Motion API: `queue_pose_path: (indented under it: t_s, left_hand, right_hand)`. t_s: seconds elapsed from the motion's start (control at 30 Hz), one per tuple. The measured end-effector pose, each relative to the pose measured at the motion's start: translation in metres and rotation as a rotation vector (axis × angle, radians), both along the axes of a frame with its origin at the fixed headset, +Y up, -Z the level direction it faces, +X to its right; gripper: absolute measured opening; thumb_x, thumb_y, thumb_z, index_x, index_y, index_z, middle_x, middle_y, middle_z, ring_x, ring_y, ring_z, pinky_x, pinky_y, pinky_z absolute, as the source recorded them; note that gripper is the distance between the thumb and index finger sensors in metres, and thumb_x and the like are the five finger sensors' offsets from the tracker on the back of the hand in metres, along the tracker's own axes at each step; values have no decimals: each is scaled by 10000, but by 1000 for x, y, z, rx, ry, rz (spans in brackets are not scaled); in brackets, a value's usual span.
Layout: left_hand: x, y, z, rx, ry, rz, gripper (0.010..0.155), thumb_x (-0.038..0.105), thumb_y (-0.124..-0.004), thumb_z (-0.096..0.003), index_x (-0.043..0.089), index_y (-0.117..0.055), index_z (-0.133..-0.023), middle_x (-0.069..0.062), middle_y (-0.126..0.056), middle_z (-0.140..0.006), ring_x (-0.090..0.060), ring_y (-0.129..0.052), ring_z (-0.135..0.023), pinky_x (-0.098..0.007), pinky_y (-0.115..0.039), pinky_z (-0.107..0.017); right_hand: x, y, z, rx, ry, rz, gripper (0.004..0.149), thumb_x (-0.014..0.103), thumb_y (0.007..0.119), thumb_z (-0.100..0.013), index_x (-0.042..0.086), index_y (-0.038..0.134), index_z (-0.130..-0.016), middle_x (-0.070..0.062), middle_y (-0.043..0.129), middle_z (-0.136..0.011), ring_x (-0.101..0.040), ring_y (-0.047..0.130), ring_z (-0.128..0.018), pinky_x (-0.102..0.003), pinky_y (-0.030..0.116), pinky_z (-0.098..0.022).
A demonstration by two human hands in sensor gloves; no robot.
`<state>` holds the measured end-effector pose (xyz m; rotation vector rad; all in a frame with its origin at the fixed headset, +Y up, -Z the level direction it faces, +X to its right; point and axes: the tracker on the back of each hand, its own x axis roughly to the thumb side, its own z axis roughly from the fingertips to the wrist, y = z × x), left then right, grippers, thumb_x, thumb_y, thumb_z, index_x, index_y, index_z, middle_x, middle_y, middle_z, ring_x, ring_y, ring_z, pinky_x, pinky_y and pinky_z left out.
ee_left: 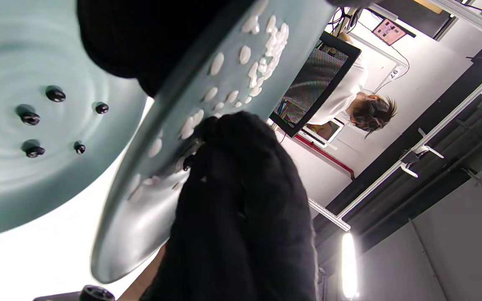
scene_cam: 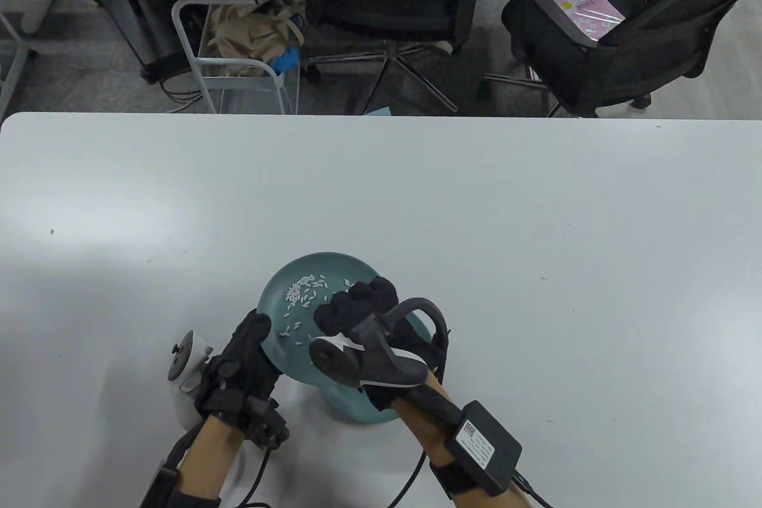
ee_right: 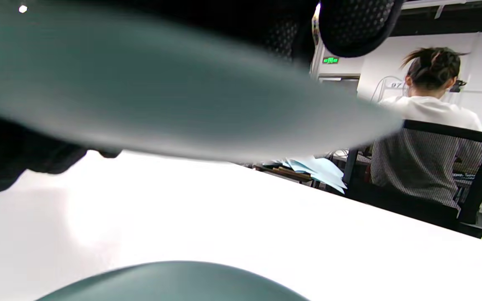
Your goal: Pick coffee beans with hand pinch into plate
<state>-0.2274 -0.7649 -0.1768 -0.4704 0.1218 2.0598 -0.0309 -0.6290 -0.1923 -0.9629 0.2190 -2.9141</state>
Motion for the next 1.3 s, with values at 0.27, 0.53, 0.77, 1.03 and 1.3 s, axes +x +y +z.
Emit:
queue_pose_path:
  t_s: [0.27,0.53,0.77,1.03,1.3]
  left_hand:
    - [0,0,1,-5,8,-23,594,484,-602,-499,210,-447,-1002,-94,-739,-900,-341,-902,-677,-419,-825,-475]
    - [1,-1,1,-6,3,-21,593,485,-602,-499,208,-449,-1001,-95,-741,-900,-340,-905,-673,-415,-830,-471]
    - [2,-1,1,-7,1,-24,593,485,-603,-500,205,-452,-1000,-98,-744,-896,-342,-908,-667,-414,-832,-467]
    - [2,-1,1,-16,2,-27,594,483,-604,-499,202,-453,-1000,-101,-744,-895,-343,-905,-670,-418,-830,-465]
    - [3,0,1,-9,-5,-18,593,488,-590,-500,214,-435,-1003,-83,-738,-904,-326,-909,-685,-411,-830,-478]
  right_hand:
    - [-2,-3,1,-77,30,-7,365,358,892,-446,255,859,-795,-63,964,-789,-273,886,-612,-583,656,-587]
    - [-3,-4,2,-110,37,4,368,352,898,-442,248,848,-792,-77,942,-817,-281,878,-632,-579,666,-588]
    - [-4,-6,2,-137,47,-8,363,348,889,-444,265,826,-791,-79,923,-813,-257,870,-592,-574,666,-585]
    - [-6,-8,3,-127,58,6,363,330,883,-446,271,813,-797,-70,931,-784,-243,874,-551,-571,673,-580]
    - [-3,-2,6,-63,68,-48,411,341,858,-448,274,784,-846,-70,916,-781,-227,861,-518,-568,670,-576]
